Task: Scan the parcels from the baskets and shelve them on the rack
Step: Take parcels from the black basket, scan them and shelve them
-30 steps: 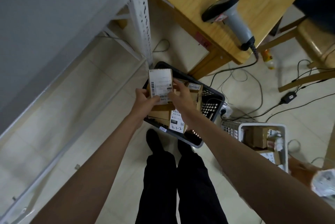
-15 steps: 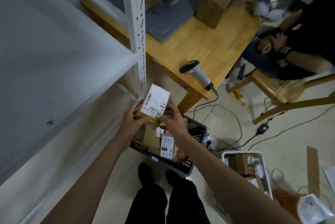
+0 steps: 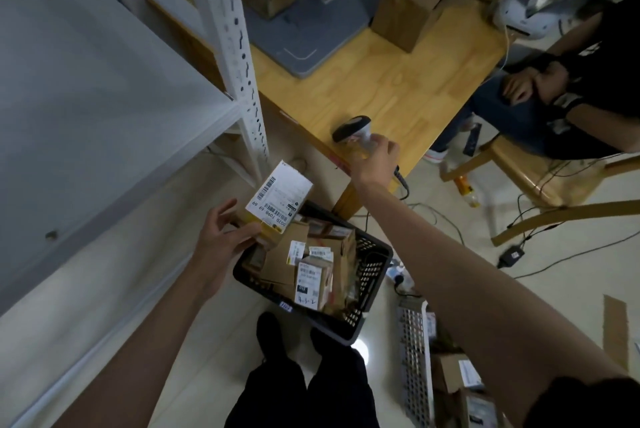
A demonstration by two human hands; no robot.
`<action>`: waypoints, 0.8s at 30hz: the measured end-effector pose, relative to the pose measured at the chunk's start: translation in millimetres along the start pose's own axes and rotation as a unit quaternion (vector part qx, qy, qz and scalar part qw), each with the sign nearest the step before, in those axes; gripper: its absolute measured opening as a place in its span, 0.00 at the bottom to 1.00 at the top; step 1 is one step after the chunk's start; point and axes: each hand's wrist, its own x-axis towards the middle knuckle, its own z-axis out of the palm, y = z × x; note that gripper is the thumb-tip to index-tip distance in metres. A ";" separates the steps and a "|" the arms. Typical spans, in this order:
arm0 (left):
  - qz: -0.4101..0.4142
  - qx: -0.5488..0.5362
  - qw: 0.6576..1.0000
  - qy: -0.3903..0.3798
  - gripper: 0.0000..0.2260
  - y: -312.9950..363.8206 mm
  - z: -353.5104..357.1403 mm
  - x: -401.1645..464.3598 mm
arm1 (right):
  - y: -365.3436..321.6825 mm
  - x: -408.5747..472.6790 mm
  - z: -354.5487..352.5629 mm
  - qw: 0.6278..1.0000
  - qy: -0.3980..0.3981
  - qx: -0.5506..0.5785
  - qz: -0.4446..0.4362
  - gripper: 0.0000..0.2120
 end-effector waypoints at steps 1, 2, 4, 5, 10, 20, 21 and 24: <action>-0.003 0.001 1.000 0.006 0.37 -3.8 2.7 1.2 | 2.5 8.5 -0.3 0.999 0.012 -0.031 -0.006 0.25; -0.006 0.003 1.000 0.014 0.34 -7.4 5.7 2.1 | 5.7 16.6 -1.0 0.998 0.014 -0.056 -0.008 0.28; -0.010 0.011 0.999 0.034 0.29 -13.4 13.9 4.5 | 13.5 34.5 -2.2 0.996 -0.005 -0.088 -0.008 0.30; -0.012 0.017 0.999 0.042 0.27 -16.2 18.5 5.9 | 18.1 43.3 -2.9 0.994 -0.021 -0.103 -0.007 0.30; -0.024 0.040 0.996 0.072 0.25 -32.5 38.5 8.3 | 43.5 67.9 -0.8 0.981 -0.096 -0.165 -0.029 0.23; -0.037 0.067 0.990 0.117 0.25 -38.5 62.1 -8.7 | 61.3 45.5 -37.5 0.992 -0.079 -0.078 -0.058 0.14; -0.037 0.068 0.990 0.115 0.26 -35.7 65.0 -12.7 | 60.7 38.9 -45.9 0.992 -0.079 -0.063 -0.069 0.13; -0.028 0.068 0.991 0.115 0.26 -25.8 74.9 -26.9 | 51.7 20.2 -73.0 0.989 -0.083 -0.034 -0.120 0.14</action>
